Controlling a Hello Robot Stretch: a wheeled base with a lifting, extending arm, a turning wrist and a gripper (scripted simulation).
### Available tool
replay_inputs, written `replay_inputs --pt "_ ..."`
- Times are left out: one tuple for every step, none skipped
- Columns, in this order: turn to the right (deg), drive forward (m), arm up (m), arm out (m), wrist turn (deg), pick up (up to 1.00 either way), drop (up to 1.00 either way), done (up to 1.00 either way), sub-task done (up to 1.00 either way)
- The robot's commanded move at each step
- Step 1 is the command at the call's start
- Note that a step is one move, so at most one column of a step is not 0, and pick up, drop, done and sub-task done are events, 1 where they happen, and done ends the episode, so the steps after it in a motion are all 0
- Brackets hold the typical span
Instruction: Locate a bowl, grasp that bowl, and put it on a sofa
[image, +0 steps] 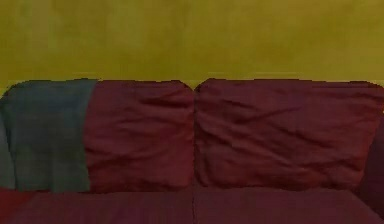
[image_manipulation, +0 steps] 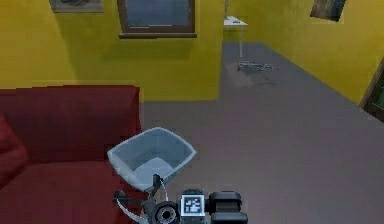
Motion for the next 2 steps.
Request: replay_inputs --pt "9.0 0.0 0.0 0.0 0.0 0.0 0.0 0.0 0.0" --pt "-6.0 0.0 0.0 0.0 0.0 0.0 0.0 0.0 0.0"
